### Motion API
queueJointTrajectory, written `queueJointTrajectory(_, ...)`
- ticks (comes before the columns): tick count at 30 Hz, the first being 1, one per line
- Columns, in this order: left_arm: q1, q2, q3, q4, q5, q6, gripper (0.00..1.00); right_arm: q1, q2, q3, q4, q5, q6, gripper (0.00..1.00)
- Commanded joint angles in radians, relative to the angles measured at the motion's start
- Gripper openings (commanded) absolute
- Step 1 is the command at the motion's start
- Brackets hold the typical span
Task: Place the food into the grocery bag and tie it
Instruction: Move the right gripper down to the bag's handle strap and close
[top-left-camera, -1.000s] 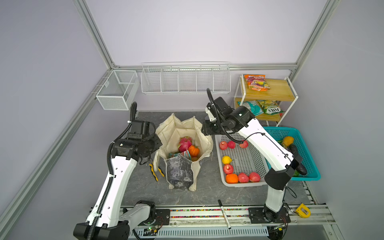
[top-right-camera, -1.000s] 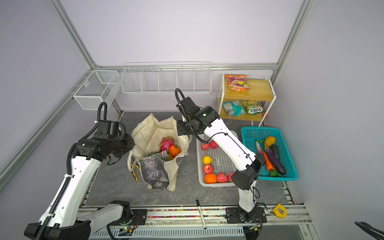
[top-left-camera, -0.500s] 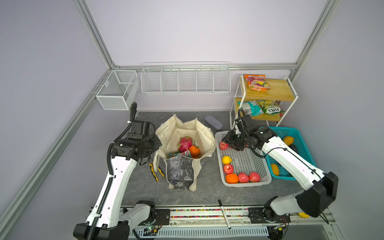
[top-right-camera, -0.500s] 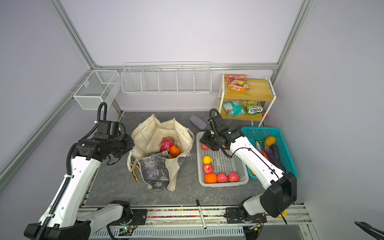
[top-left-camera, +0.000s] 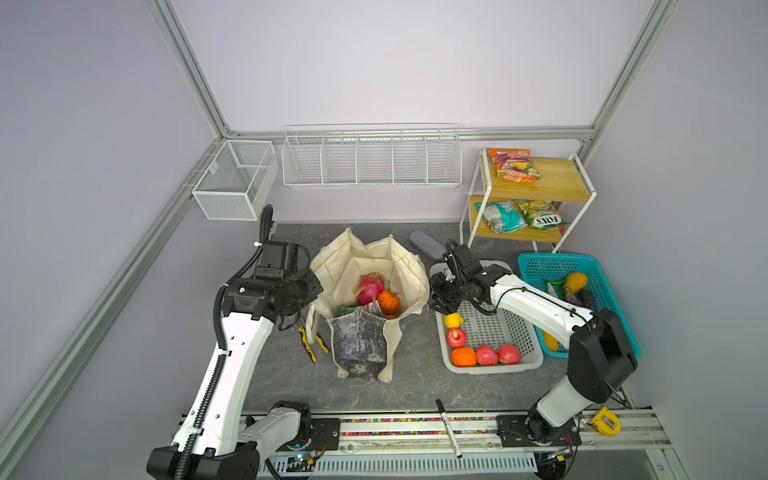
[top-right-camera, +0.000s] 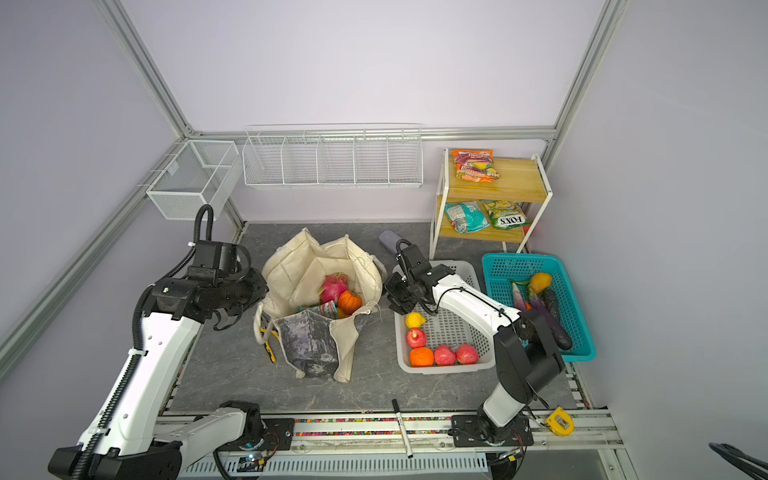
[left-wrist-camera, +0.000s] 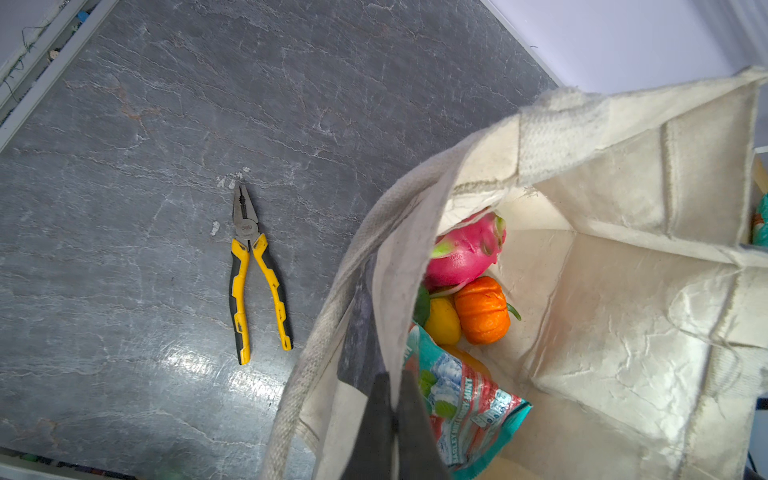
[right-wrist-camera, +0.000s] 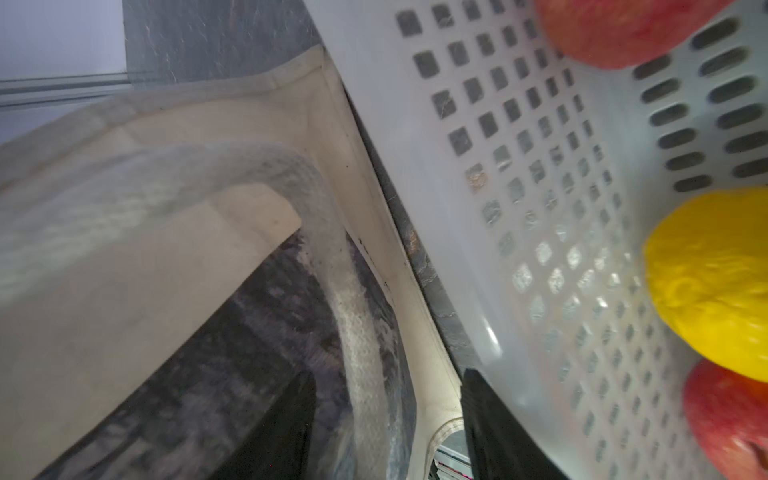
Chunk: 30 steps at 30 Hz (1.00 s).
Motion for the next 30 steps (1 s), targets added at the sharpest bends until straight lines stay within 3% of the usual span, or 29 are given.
queueJointTrajectory(1,0.008,-0.004,0.015,-0.030,-0.015,-0.003,0.03,0.036,0.038,0.026,0.066,-0.047,0.070,0.60)
queueJointTrajectory(7,0.010,-0.006,0.015,-0.028,-0.012,-0.003,0.03,0.072,0.083,0.047,0.084,-0.046,0.082,0.66)
queueJointTrajectory(9,0.010,-0.006,0.015,-0.028,-0.010,-0.003,0.03,0.072,0.089,0.049,0.090,-0.037,0.084,0.61)
queueJointTrajectory(13,0.010,-0.007,0.017,-0.025,-0.009,-0.003,0.03,0.069,0.089,0.038,0.105,-0.019,0.088,0.40)
queueJointTrajectory(16,0.010,-0.009,0.015,-0.025,-0.009,-0.003,0.03,0.070,0.083,0.025,0.113,-0.018,0.097,0.34)
queueJointTrajectory(18,0.010,-0.012,0.011,-0.025,-0.009,-0.003,0.03,0.070,0.080,0.020,0.113,-0.014,0.098,0.35)
queueJointTrajectory(22,0.009,-0.014,0.006,-0.025,-0.007,-0.004,0.03,0.069,0.085,0.016,0.106,-0.009,0.101,0.50)
queueJointTrajectory(30,0.010,-0.020,0.004,-0.025,-0.006,-0.006,0.03,0.054,0.090,-0.016,0.153,-0.003,0.104,0.27)
